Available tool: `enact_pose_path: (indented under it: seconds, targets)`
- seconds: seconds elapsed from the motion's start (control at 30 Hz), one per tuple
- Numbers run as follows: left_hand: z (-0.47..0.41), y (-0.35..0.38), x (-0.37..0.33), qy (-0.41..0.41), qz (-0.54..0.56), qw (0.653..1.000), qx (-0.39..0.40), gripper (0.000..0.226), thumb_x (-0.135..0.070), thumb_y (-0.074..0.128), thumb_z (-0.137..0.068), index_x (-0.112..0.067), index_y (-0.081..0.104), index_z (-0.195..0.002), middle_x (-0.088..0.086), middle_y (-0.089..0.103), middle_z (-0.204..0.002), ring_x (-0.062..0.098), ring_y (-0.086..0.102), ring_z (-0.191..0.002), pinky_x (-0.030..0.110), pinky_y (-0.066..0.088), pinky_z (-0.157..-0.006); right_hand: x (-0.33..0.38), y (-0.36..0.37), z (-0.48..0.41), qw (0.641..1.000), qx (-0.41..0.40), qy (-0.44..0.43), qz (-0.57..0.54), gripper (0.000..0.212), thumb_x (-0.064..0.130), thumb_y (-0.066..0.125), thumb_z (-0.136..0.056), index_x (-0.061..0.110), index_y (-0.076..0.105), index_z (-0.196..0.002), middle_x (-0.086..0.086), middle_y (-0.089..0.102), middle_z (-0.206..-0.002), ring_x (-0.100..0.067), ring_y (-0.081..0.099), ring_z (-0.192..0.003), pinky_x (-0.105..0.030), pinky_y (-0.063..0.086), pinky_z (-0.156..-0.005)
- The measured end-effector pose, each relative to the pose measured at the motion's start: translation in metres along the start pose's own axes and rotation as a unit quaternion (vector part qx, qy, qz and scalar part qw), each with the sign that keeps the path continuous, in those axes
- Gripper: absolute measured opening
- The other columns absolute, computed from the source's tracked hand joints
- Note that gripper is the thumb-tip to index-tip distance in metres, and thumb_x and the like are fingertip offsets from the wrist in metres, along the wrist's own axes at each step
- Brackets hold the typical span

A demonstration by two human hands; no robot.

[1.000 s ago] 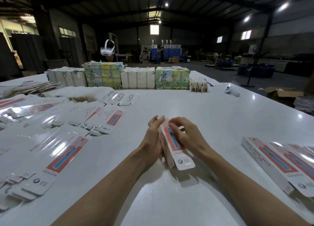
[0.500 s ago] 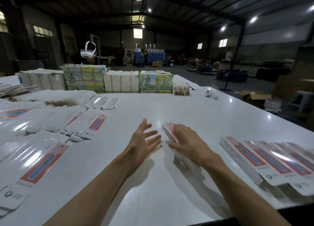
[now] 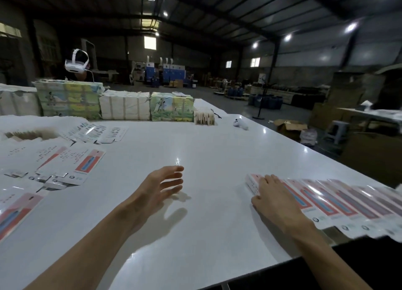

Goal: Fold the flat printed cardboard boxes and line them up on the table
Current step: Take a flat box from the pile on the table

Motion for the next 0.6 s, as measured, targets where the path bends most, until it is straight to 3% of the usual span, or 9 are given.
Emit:
enact_pose_path:
  seconds: [0.1,0.17,0.27,0.37,0.43,0.6]
  targets:
    - [0.003,0.000,-0.003,0.007,0.006,1.000,0.006,0.033,-0.044,0.072,-0.092,-0.025,0.080,-0.117,0.006,0.072,-0.131,0.019,0.073,-0.115,0.035,0.056,-0.101,-0.007,-0.005,-0.002,0.998,-0.007,0.014,0.066,0.053,0.033,0.056,-0.105,0.013,0.039,-0.151,-0.006,0.046,-0.150,-0.022,0.047,-0.137,-0.039,0.036,-0.121]
    - [0.005,0.000,-0.003,0.007,0.005,1.000,0.004,0.022,-0.031,0.066,-0.101,-0.022,0.080,-0.115,0.008,0.073,-0.128,0.021,0.073,-0.114,0.036,0.055,-0.104,0.004,-0.009,-0.006,0.996,-0.020,0.002,0.083,0.053,0.035,0.054,-0.107,0.011,0.038,-0.151,-0.008,0.043,-0.155,-0.024,0.043,-0.143,-0.041,0.030,-0.125]
    - [0.005,0.001,-0.003,0.002,0.006,1.000,-0.005,0.021,-0.018,0.061,-0.104,-0.017,0.081,-0.113,0.008,0.075,-0.111,0.023,0.075,-0.107,0.035,0.055,-0.105,0.044,-0.014,-0.015,0.997,-0.034,-0.061,0.037,0.053,0.045,0.050,-0.107,0.013,0.041,-0.149,-0.006,0.041,-0.157,-0.024,0.040,-0.146,-0.040,0.034,-0.121]
    - [0.005,0.000,-0.004,0.012,0.004,0.999,-0.032,0.024,-0.011,0.059,-0.102,-0.015,0.080,-0.112,0.004,0.071,-0.092,0.021,0.073,-0.086,0.026,0.060,-0.080,0.101,-0.012,-0.025,0.988,-0.059,-0.142,-0.005,0.048,0.041,0.049,-0.107,0.013,0.047,-0.145,-0.005,0.047,-0.152,-0.023,0.044,-0.139,-0.040,0.044,-0.108]
    - [0.003,-0.003,-0.005,0.021,0.010,0.997,-0.073,0.026,-0.010,0.057,-0.100,-0.016,0.079,-0.113,0.004,0.065,-0.082,0.018,0.063,-0.069,0.023,0.052,-0.062,0.141,-0.006,-0.031,0.978,-0.077,-0.192,-0.013,0.041,0.038,0.049,-0.106,0.015,0.053,-0.139,-0.004,0.055,-0.141,-0.025,0.051,-0.129,-0.041,0.047,-0.099]
    - [-0.001,-0.019,-0.011,0.041,-0.056,0.978,-0.198,0.025,-0.010,0.051,-0.103,-0.015,0.066,-0.121,-0.003,0.057,-0.066,0.011,0.049,-0.050,0.020,0.039,-0.044,0.213,0.025,-0.034,0.961,-0.082,-0.246,-0.099,0.027,0.029,0.049,-0.105,0.016,0.060,-0.126,-0.002,0.065,-0.123,-0.022,0.060,-0.114,-0.040,0.053,-0.089]
Point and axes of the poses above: each hand's wrist, its own z-axis away from the middle knuckle, its own y-axis out of the palm, x = y × z, the point moved 2 cm from there along -z, towards the middle knuckle
